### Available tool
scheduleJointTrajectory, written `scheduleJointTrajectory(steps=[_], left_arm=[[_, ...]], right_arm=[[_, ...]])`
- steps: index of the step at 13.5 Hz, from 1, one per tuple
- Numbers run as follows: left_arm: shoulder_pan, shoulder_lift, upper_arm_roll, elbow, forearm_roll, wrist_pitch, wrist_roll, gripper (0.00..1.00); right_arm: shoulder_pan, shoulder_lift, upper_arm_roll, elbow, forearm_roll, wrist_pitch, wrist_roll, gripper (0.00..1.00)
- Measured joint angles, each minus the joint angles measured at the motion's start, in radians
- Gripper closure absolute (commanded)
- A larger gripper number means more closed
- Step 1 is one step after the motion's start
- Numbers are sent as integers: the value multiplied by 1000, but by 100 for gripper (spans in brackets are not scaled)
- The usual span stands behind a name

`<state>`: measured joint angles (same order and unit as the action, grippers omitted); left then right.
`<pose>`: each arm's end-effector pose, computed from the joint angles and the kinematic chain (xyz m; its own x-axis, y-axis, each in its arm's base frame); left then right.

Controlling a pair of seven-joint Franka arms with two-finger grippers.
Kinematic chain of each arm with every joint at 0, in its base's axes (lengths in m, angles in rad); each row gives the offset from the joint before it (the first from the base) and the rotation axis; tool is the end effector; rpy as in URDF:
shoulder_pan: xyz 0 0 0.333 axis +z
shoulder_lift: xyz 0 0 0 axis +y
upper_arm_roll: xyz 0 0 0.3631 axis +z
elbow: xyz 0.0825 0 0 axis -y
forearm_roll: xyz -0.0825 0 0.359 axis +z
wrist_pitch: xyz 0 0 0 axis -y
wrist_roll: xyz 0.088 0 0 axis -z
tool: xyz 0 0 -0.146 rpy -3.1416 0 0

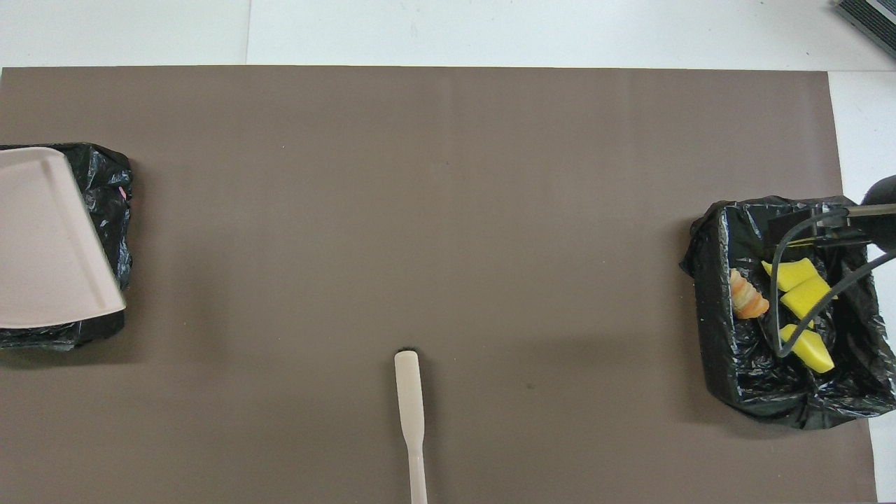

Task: Sweep and dump trash in bin
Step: 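Tip the dustpan over the bin with the left gripper, then carry the dustpan back and set it on the mat with the left gripper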

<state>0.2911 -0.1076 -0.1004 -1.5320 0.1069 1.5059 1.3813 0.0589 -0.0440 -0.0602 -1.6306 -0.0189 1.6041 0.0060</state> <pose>0.4746 0.1043 0.6992 0.3845 -0.9178 -0.0989 -0.9214 -0.3750 -0.1017 0.5173 -0.0041 0.6317 0.9998 -0.0067 0.0175 -0.0069 -0.9998 0.0162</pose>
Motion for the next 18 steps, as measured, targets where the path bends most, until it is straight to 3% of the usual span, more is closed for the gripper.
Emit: scheduleJointTrajectory(steps=[4,8,11,18], left_arm=[[-216,-23,-33,-87,-84,5,-494,100],[-429,1,-38,-161,-110,145,-1004,100],[-527,83,-38,-178,-122,286,-1267,100],[-696,325,-36,-211,-151,621,-1661,100]], right_arm=[[0,0,0,0,0,0,0,0],[0,0,0,0,0,0,0,0],[0,0,0,0,0,0,0,0],[0,0,0,0,0,0,0,0]])
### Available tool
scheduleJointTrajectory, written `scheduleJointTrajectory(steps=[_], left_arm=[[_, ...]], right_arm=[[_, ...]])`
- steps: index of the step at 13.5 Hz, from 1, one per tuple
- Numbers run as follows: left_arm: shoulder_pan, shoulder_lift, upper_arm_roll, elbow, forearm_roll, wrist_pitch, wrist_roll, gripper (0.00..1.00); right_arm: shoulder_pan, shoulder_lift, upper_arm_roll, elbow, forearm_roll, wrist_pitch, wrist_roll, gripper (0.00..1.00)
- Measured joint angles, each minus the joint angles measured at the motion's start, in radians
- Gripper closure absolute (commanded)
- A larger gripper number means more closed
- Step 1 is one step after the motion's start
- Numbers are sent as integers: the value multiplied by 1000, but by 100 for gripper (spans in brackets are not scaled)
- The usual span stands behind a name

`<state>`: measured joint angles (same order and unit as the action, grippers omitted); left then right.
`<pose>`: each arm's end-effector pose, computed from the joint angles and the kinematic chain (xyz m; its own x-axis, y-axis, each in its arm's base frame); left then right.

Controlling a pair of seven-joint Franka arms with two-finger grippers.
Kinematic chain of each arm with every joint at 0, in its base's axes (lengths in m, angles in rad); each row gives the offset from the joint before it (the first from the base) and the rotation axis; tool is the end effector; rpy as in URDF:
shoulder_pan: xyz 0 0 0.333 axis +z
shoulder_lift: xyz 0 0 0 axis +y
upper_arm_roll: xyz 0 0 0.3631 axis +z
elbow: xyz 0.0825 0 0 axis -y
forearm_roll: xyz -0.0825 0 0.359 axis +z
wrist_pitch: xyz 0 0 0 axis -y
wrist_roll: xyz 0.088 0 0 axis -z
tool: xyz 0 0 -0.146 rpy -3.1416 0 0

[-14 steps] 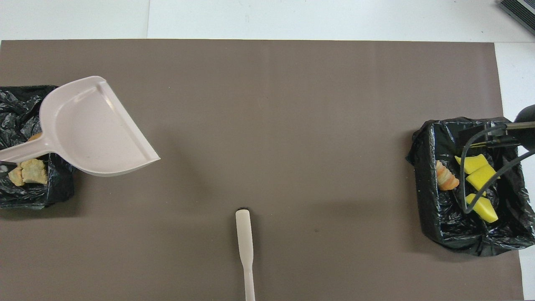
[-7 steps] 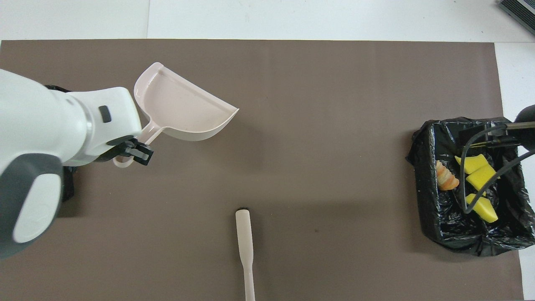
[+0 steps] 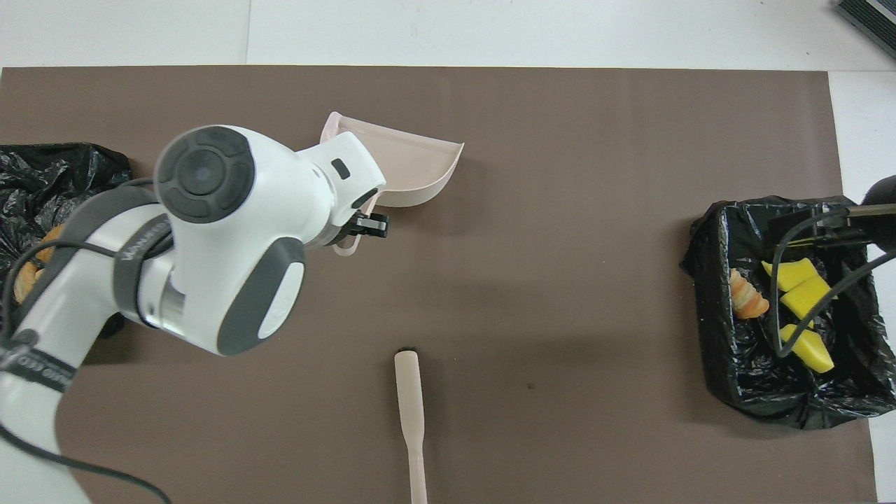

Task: Sweep and dump trash in bin
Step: 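Carry the dustpan back and set it on the mat with the left gripper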

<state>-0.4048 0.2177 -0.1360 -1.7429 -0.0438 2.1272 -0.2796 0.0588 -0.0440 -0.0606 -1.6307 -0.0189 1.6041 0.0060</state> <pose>0.5443 -0.3234 0.4816 0.9645 -0.2232 0.1408 -0.2397 -0.9642 0.1130 0.5173 -0.0044 0.6317 0.9998 -0.0072 0.0174 -0.0074 -0.9998 0.0161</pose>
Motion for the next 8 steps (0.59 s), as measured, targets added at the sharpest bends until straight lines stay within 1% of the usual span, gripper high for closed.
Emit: scheduleJointTrajectory(steps=[1,2,4,8], left_arm=[[-23,30,0,-21,0,46,-36,100],[-36,44,0,-48,0,77,-56,100],[-49,44,0,-94,-1,101,-97,100],[-75,32,0,-148,-1,114,-228,100]], right_arm=[[0,0,0,0,0,0,0,0],[0,0,0,0,0,0,0,0],[0,0,0,0,0,0,0,0],[0,0,0,0,0,0,0,0]])
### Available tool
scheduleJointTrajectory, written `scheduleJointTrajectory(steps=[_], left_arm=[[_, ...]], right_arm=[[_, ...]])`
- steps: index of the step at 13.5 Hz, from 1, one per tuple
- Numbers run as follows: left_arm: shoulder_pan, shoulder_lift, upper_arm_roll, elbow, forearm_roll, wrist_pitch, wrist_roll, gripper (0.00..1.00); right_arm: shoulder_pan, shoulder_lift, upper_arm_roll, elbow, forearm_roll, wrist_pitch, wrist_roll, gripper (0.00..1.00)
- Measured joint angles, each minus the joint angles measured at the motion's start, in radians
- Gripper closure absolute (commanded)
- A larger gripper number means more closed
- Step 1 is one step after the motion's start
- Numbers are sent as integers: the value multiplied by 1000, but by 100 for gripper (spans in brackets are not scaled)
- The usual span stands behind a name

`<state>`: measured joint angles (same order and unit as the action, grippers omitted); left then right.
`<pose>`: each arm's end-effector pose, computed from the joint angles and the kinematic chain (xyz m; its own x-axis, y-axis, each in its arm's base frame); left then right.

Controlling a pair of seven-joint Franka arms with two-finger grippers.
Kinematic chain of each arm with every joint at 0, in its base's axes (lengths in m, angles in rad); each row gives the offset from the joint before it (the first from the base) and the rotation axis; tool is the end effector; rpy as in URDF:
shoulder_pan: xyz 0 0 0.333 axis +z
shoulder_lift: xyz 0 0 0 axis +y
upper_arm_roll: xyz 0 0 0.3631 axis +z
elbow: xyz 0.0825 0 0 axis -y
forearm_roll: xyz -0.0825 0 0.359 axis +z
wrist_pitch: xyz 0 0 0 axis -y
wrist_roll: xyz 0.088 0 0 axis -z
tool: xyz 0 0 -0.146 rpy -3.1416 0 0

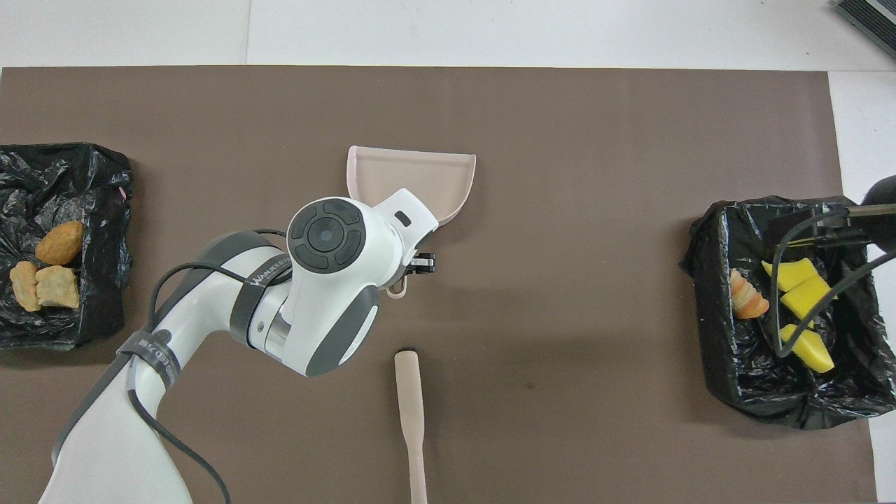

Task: Sweep and dump trash in bin
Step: 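Carry the dustpan back and set it on the mat with the left gripper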

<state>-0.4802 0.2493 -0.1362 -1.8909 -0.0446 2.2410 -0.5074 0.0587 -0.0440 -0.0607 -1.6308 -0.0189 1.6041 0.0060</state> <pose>0.5060 -0.3556 0.4055 0.9958 -0.0740 0.0540 -0.0797 -0.9906 0.1113 0.5173 -0.0045 0.6316 0.9998 -0.0074 0.0173 -0.0076 -0.9998 0.0161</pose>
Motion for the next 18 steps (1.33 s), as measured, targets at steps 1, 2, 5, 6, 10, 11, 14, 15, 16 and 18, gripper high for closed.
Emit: scheduleJointTrajectory(steps=[1,2,5,6,10,11,14,15,16,18], left_arm=[[-1,-4,0,-9,0,8,-23,100],[-1,-6,1,-13,0,10,-28,100],[0,-13,9,-24,0,11,-28,99],[0,-15,11,-30,0,13,-28,90],[3,-17,16,-40,0,15,-28,0],[7,-18,21,-39,0,15,-28,0],[18,-32,33,-18,0,11,-29,0],[27,-42,38,1,0,-8,-29,0],[46,-55,43,29,1,-52,-25,0],[108,-96,48,82,1,-163,41,0]], right_arm=[[0,0,0,0,0,0,0,0],[0,0,0,0,0,0,0,0],[0,0,0,0,0,0,0,0],[0,0,0,0,0,0,0,0],[0,0,0,0,0,0,0,0],[0,0,0,0,0,0,0,0],[0,0,0,0,0,0,0,0],[0,0,0,0,0,0,0,0],[0,0,0,0,0,0,0,0],[0,0,0,0,0,0,0,0]])
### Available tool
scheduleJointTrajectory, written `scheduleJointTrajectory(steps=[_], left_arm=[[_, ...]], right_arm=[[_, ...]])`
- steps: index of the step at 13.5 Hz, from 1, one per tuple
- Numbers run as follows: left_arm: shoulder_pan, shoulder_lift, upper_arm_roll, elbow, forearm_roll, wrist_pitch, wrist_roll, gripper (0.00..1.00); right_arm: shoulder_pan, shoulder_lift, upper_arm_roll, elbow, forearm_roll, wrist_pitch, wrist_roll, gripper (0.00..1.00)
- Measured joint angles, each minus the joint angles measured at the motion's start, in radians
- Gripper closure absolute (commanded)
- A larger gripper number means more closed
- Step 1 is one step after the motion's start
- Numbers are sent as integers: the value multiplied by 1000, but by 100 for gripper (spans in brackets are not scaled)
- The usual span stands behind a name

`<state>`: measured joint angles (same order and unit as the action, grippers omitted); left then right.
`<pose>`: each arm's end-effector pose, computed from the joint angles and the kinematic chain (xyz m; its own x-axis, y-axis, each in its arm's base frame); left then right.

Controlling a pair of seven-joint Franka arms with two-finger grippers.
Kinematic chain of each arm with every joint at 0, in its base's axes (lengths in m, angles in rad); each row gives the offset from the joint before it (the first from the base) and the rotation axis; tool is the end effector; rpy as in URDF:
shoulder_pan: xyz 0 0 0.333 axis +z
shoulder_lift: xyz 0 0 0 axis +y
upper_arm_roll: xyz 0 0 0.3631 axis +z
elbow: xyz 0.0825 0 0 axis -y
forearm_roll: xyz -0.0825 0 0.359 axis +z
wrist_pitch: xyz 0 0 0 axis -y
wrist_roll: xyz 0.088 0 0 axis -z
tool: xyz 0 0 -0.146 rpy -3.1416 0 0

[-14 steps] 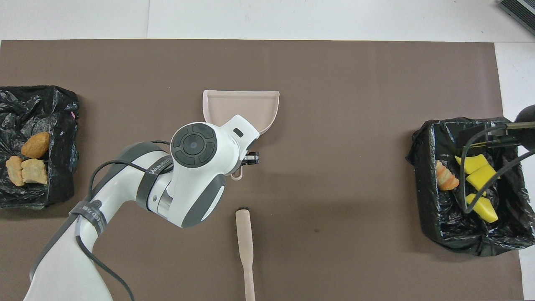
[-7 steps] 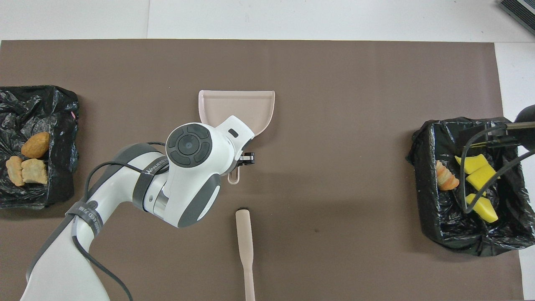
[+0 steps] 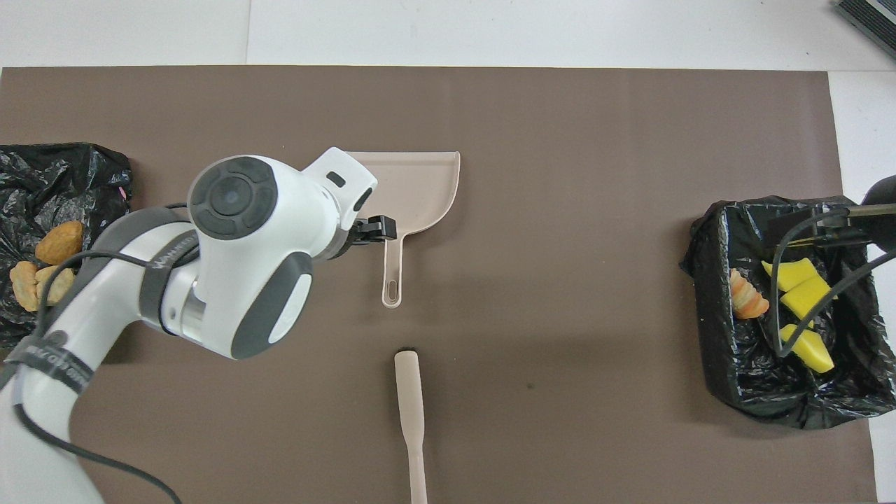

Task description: Sweep and dump trash in bin

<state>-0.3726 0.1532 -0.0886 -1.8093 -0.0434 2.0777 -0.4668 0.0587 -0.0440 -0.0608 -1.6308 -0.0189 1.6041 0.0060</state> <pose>0.5408 -0.2699 0.4840 0.9965 0.0301 0.0784 0.0222 -0.9948 0.0995 0.5173 -0.0046 0.6316 0.9998 -0.0075 0.0173 -0.0077 -0.9998 0.0161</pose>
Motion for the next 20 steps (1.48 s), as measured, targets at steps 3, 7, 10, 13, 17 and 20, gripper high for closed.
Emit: scheduleJointTrajectory(steps=[3,7,10,13,17,20], left_arm=[[117,-96,6,24,0,-178,175,0],[274,-181,12,28,5,-327,438,0],[373,-227,21,36,7,-378,547,0],[399,-253,21,112,21,-455,563,0],[399,-262,9,166,53,-579,562,0],[398,-262,-10,172,48,-614,504,0]], right_arm=[[0,0,0,0,0,0,0,0],[0,0,0,0,0,0,0,0],[0,0,0,0,0,0,0,0],[0,0,0,0,0,0,0,0],[-10,0,-4,0,-6,0,0,0],[-12,0,-5,-1,-6,0,0,0]])
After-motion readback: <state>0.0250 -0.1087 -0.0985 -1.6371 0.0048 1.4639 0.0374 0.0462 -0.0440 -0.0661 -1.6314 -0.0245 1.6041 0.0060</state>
